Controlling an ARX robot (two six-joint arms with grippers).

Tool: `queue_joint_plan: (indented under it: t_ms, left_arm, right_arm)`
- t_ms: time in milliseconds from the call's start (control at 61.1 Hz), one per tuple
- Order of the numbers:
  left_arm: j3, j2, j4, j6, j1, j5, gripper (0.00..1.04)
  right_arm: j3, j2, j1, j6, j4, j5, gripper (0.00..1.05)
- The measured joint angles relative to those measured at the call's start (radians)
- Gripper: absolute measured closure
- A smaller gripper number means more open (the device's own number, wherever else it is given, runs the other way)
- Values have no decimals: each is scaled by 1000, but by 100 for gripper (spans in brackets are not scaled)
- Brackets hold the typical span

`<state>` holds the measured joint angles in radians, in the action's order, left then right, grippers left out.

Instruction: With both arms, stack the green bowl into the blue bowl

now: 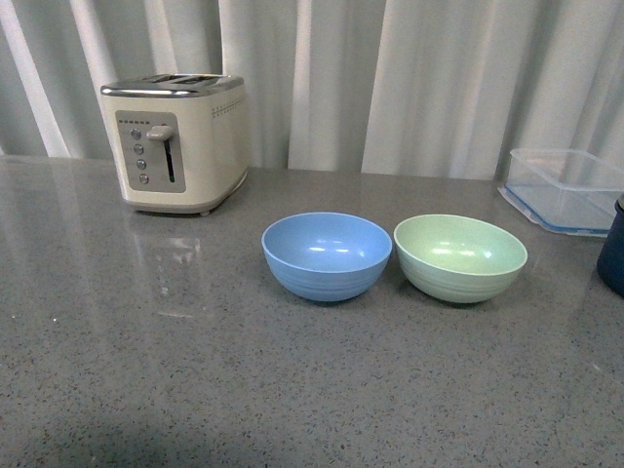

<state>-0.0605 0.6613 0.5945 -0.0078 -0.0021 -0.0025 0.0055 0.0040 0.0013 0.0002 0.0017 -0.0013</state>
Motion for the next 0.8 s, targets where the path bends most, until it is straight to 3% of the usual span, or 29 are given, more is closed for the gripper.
queue_joint_plan:
  t_ms: [196,802]
  left_arm:
    - [39,-68,-10,0,0,-1,101]
    - [40,-381,-311,0,0,0,101]
  right_arm:
    - [0,0,0,0,0,0,10]
    - [0,0,0,0,0,0,10]
